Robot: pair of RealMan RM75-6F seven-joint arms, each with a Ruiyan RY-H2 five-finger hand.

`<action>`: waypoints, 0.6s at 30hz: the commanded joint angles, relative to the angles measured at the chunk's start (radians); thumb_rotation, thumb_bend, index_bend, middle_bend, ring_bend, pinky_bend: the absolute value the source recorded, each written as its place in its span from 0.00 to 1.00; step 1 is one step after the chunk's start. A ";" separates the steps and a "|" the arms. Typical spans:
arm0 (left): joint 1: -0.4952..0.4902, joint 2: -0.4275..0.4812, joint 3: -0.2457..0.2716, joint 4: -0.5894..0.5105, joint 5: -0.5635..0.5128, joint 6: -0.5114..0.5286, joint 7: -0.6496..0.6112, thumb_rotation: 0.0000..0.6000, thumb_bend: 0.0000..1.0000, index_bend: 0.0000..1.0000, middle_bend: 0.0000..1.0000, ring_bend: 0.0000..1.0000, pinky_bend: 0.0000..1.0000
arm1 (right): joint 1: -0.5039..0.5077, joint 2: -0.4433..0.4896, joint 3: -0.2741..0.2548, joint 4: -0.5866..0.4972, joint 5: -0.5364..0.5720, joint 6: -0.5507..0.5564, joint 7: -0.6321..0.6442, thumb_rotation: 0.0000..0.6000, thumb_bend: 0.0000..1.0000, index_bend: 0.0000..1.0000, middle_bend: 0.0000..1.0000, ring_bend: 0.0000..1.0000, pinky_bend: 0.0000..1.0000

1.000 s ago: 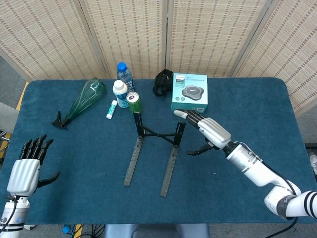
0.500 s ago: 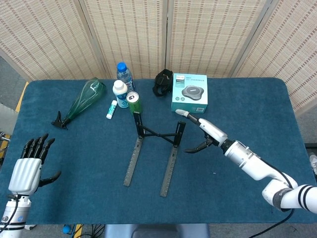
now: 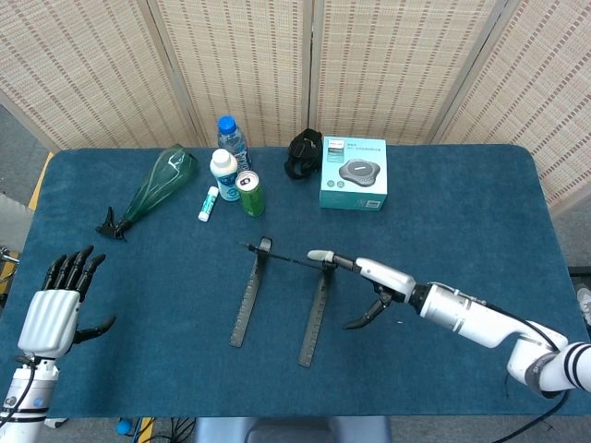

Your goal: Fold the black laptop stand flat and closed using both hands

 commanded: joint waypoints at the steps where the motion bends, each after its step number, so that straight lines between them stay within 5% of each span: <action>1: -0.014 -0.001 -0.007 0.010 -0.002 -0.015 -0.009 1.00 0.15 0.08 0.01 0.00 0.00 | -0.002 0.045 -0.045 -0.037 -0.057 0.064 -0.008 1.00 0.00 0.00 0.08 0.00 0.00; 10: -0.082 0.001 -0.046 0.055 0.000 -0.075 -0.066 1.00 0.15 0.08 0.01 0.00 0.00 | -0.044 0.140 -0.062 -0.105 -0.038 0.136 -0.139 1.00 0.00 0.00 0.08 0.00 0.00; 18: -0.202 -0.040 -0.052 0.167 0.037 -0.222 -0.121 1.00 0.15 0.08 0.01 0.00 0.00 | -0.131 0.164 0.020 -0.196 0.162 0.029 -0.794 1.00 0.00 0.00 0.08 0.00 0.00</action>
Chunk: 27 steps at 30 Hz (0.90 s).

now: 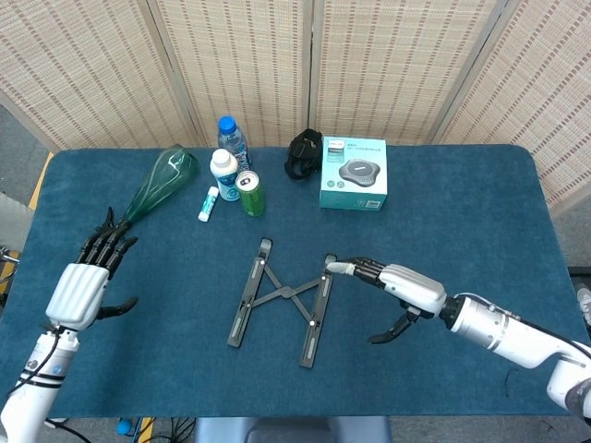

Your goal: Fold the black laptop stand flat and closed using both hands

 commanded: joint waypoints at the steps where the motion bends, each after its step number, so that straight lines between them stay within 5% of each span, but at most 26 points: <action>1: -0.069 -0.041 -0.003 0.078 0.025 -0.076 -0.033 1.00 0.15 0.08 0.01 0.00 0.00 | -0.073 0.014 0.063 -0.087 0.161 -0.079 -0.458 1.00 0.00 0.00 0.08 0.00 0.00; 11: -0.237 -0.199 -0.008 0.316 0.069 -0.224 -0.130 1.00 0.15 0.05 0.01 0.00 0.00 | -0.136 -0.107 0.113 -0.050 0.191 -0.067 -0.975 1.00 0.00 0.00 0.02 0.00 0.00; 27: -0.328 -0.349 0.052 0.451 0.073 -0.304 -0.200 1.00 0.15 0.00 0.01 0.00 0.00 | -0.125 -0.344 0.153 0.134 0.235 -0.143 -1.172 1.00 0.00 0.00 0.00 0.00 0.00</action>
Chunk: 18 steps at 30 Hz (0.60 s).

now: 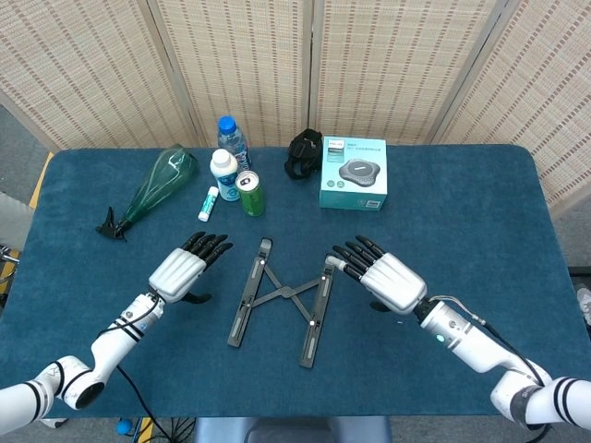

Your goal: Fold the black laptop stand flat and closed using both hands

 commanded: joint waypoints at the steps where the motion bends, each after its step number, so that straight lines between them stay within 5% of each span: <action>1: -0.004 -0.016 0.012 0.015 -0.003 -0.002 -0.009 1.00 0.15 0.00 0.01 0.00 0.00 | 0.006 -0.048 0.012 0.045 0.012 -0.016 -0.008 1.00 0.00 0.00 0.00 0.00 0.00; 18: -0.003 -0.087 0.041 0.078 -0.036 0.008 -0.077 1.00 0.15 0.00 0.01 0.00 0.00 | 0.042 -0.259 0.005 0.271 -0.010 -0.044 -0.004 1.00 0.00 0.00 0.00 0.00 0.00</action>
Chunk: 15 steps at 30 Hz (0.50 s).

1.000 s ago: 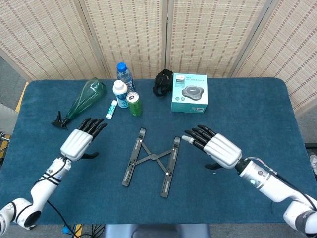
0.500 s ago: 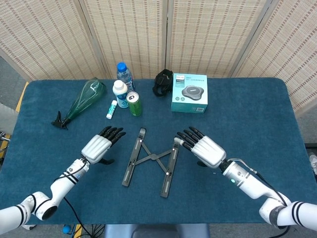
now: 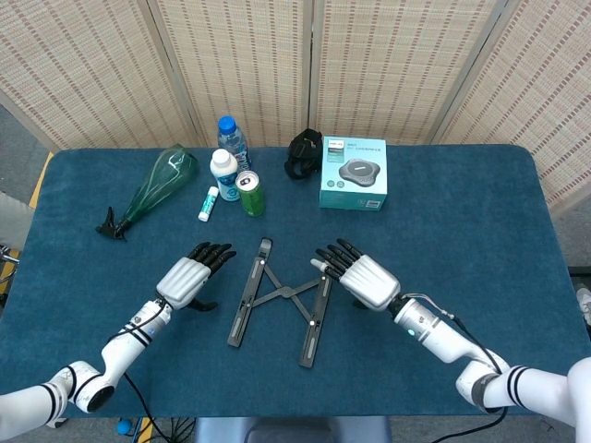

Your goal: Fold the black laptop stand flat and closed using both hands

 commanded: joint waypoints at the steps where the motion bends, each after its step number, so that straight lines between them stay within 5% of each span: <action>1: -0.001 -0.008 0.003 0.009 -0.003 0.001 -0.009 1.00 0.15 0.00 0.01 0.00 0.00 | 0.009 -0.035 -0.008 0.038 -0.013 -0.003 -0.003 1.00 0.00 0.00 0.00 0.00 0.00; 15: 0.002 -0.051 0.021 0.053 -0.019 -0.003 -0.053 1.00 0.15 0.00 0.01 0.00 0.00 | 0.041 -0.148 0.000 0.148 -0.011 -0.022 -0.012 1.00 0.00 0.00 0.00 0.00 0.00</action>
